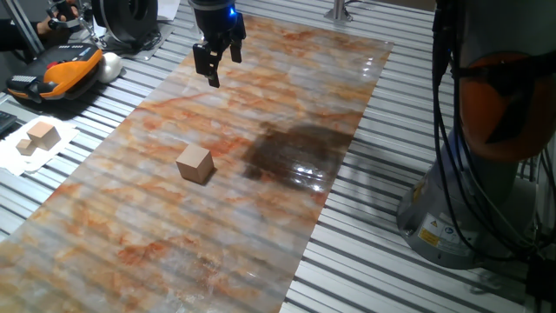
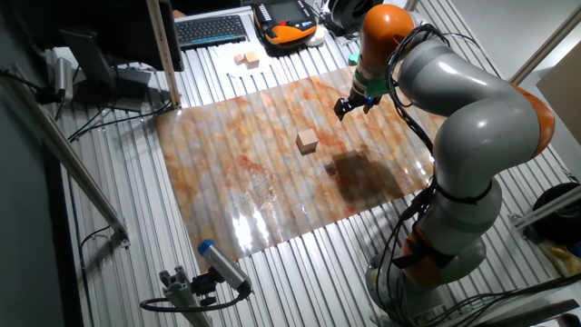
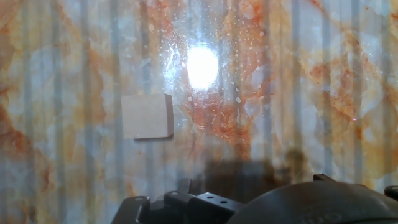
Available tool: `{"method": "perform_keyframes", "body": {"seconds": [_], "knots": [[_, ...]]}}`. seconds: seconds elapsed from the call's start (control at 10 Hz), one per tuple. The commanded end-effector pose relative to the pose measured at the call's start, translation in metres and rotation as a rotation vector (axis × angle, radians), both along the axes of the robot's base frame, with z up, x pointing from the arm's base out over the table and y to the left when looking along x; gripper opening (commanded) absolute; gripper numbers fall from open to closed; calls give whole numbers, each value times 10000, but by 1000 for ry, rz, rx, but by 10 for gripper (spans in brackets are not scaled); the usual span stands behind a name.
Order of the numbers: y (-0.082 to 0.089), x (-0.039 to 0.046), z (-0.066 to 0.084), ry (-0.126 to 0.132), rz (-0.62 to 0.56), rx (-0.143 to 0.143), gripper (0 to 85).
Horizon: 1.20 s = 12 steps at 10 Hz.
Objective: Approach and touch the side of the small block
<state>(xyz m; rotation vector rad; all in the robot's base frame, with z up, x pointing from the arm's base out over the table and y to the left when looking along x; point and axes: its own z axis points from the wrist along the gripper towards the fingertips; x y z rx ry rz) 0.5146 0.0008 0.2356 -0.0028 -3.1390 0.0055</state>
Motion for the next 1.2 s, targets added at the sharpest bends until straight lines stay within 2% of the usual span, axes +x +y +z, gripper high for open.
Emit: {"method": "perform_keyframes", "body": {"seconds": [0.0, 1.1], "knots": [[-1, 3, 3, 69, -94, -10, 0], [3, 0, 3, 60, -74, -14, 0]]}}
